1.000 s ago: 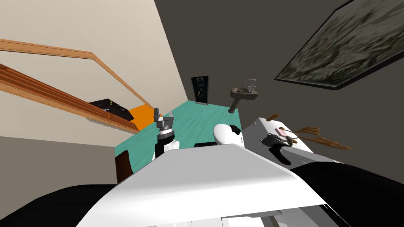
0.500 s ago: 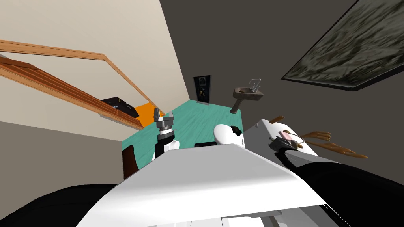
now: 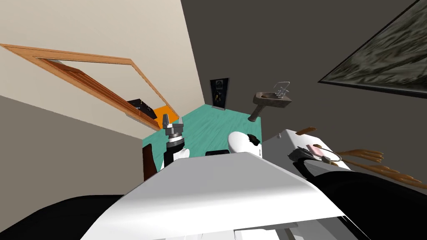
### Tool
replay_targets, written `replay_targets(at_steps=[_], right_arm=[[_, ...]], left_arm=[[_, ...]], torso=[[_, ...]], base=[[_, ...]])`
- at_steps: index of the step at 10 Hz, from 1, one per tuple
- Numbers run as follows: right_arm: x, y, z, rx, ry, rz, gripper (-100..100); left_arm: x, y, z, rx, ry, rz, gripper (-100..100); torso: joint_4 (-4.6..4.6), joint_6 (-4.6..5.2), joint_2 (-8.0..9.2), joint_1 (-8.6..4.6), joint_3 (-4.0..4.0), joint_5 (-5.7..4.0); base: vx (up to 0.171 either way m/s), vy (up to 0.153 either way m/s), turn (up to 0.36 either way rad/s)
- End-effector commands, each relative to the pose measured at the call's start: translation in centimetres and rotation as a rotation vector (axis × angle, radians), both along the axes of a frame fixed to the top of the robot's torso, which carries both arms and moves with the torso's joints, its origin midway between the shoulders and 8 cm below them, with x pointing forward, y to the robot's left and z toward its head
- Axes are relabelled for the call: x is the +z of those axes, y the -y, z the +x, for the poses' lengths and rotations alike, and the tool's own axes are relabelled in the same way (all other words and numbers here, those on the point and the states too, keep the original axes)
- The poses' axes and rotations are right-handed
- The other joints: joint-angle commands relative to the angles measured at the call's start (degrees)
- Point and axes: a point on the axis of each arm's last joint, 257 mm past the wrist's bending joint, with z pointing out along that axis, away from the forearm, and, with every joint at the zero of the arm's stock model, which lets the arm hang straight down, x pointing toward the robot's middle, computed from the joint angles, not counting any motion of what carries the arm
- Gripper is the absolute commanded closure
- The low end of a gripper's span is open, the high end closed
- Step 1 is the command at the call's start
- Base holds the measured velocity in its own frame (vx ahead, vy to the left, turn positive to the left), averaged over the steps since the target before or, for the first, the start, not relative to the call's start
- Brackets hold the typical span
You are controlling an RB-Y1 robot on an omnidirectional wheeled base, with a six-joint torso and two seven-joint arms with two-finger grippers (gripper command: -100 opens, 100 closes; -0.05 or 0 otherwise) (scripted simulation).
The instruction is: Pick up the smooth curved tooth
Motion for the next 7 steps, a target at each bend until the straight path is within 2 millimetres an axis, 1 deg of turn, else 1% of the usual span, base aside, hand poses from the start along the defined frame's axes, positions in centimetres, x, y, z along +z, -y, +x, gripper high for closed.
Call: replay_targets(at_steps=[1, 4, 5, 6, 7], right_arm=[[-0.1, 1.7, -1.7, -0.053, -0.004, 0.000, -100], [-0.6, 4.0, -4.3, -0.145, -0.002, 0.007, -100], [-0.4, 4.4, -4.6, -0.150, -0.005, 0.000, -100], [-0.5, 5.2, -5.6, -0.182, -0.004, -0.001, -100], [-0.5, 6.0, -6.6, -0.215, -0.002, -0.001, -100]], left_arm=[[0.0, 0.0, 0.0, 0.000, 0.000, 0.000, 0], [0.0, 0.0, 0.0, 0.000, 0.000, 0.000, 0], [0.0, 0.0, 0.0, 0.000, 0.000, 0.000, 0], [0.0, 0.0, 0.0, 0.000, 0.000, 0.000, 0], [0.0, 0.0, 0.0, 0.000, 0.000, 0.000, 0]], torso=[[0.00, 0.00, 0.00, 0.00, 0.00, 0.00], [0.03, 0.00, 0.09, -0.03, 0.06, 0.01], [0.03, 0.01, 0.09, 0.01, 0.06, 0.01], [0.01, 0.06, -0.01, -0.04, 0.01, 0.00], [-0.01, 0.01, -0.07, -0.10, -0.03, -0.01]], base=[[-0.142, 0.037, 0.311], [-0.133, 0.032, 0.306], [-0.085, 0.031, 0.115], [-0.076, 0.015, 0.208], [-0.098, 0.040, 0.360]])
